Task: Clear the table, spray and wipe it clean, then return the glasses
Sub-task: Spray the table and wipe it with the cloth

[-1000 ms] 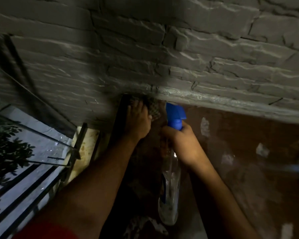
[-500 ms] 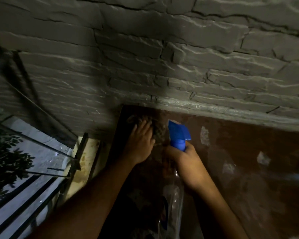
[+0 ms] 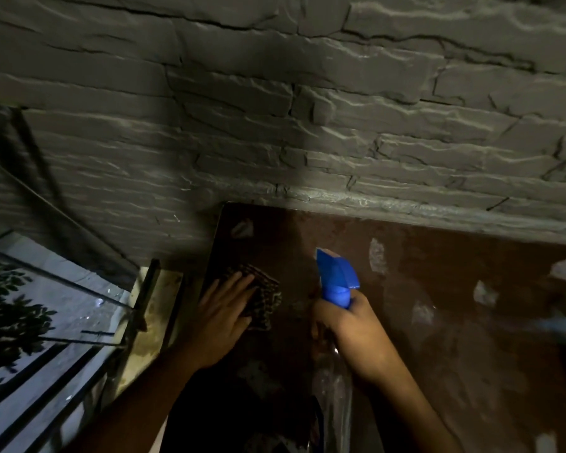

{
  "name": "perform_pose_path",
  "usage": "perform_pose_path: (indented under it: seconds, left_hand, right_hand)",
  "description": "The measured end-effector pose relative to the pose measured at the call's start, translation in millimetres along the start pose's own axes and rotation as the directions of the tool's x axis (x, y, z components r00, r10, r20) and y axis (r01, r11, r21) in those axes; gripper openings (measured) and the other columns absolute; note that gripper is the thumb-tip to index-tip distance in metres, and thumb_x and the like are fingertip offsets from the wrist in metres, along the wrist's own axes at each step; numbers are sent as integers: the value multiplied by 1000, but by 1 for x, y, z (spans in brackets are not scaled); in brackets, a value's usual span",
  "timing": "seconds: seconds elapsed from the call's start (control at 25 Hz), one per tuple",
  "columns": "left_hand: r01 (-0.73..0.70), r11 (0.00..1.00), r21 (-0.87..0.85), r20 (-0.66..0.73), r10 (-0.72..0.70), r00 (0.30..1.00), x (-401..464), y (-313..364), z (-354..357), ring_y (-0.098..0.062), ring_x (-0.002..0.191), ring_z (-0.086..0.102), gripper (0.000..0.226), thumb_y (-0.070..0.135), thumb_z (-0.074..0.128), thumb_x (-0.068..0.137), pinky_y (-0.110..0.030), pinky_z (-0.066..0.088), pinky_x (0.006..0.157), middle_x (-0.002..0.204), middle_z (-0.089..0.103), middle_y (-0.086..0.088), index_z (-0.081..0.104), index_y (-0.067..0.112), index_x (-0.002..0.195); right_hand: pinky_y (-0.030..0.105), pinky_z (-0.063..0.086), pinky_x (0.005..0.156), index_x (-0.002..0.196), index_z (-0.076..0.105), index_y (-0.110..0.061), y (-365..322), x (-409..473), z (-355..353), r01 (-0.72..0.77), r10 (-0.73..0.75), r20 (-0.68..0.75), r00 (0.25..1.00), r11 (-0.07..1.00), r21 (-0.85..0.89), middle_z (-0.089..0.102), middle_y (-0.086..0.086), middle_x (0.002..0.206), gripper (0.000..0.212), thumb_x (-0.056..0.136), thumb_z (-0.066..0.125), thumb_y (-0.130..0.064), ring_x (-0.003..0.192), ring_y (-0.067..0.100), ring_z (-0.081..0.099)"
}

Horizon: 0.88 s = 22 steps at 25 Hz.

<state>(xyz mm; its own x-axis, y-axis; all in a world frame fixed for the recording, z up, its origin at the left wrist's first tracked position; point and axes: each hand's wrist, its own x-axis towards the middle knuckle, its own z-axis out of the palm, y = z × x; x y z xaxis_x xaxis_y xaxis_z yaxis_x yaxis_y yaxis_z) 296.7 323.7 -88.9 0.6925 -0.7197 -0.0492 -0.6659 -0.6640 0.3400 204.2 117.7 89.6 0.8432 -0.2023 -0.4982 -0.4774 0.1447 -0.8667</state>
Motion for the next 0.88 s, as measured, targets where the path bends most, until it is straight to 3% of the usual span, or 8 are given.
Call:
perform_pose_path:
  seconds: [0.16,0.24,0.32,0.4,0.52,0.64,0.8,0.88]
  left_hand:
    - [415,910,-9,-32,-415,909,110,-13,-23,-21,149,-2,53,37,36,99,-46,1,119,162,8,-1,33,17,148]
    - [319,946,52,-5,-319,948,109,11,-13,-23,149,6,51,37,37,97,-47,7,120,162,13,-2,39,18,145]
    - [97,990,103,-24,-95,995,44,34,6,-23,146,20,52,40,32,94,-46,17,118,157,27,-2,51,18,137]
    - [8,997,72,-71,-3,998,-18,35,13,-22,143,29,54,44,26,97,-42,18,115,153,35,-3,54,16,134]
    - [181,983,42,-114,-175,978,21,-11,5,-17,147,10,54,43,29,100,-40,7,117,158,26,-4,41,14,143]
    - [412,910,56,-4,-412,911,98,-15,-8,-28,148,2,55,35,45,97,-52,10,118,161,11,-8,37,12,146]
    - [129,991,30,-82,-127,989,6,64,30,-25,144,27,60,56,31,93,-46,20,115,154,33,-4,56,17,132]
    - [132,991,5,-134,-130,982,-33,67,27,-26,139,36,71,64,21,94,-46,21,111,147,45,-6,61,14,125]
  right_hand:
    - [31,45,50,82,54,-1,1,2,10,18,-18,9,1000,1000,-25,53,10,57,7,81,60,-5,50,22,51]
    - [29,45,49,80,54,-2,4,-1,12,15,-14,9,1000,1000,-19,54,7,55,8,79,61,-5,48,19,51]
    - [27,45,49,78,55,-6,3,-7,12,13,-13,29,999,1000,9,55,3,54,7,78,62,-7,48,16,52]
    - [28,46,50,82,57,-10,2,-11,8,-5,4,35,999,1000,23,57,2,57,7,82,61,-3,50,16,53]
    - [31,45,52,82,56,-10,3,-14,1,9,-10,27,1000,1000,18,54,6,60,8,81,62,-4,51,18,51]
    - [28,44,48,83,54,-8,4,-22,-8,21,-21,-5,1000,999,28,51,8,60,11,81,61,1,49,18,49]
    - [27,44,47,84,56,-7,5,-40,-25,7,-9,39,999,998,55,54,4,55,9,80,61,-1,47,17,50]
    - [28,43,47,83,55,-7,8,-46,-34,0,-1,32,999,999,40,53,5,54,9,78,60,-2,46,18,49]
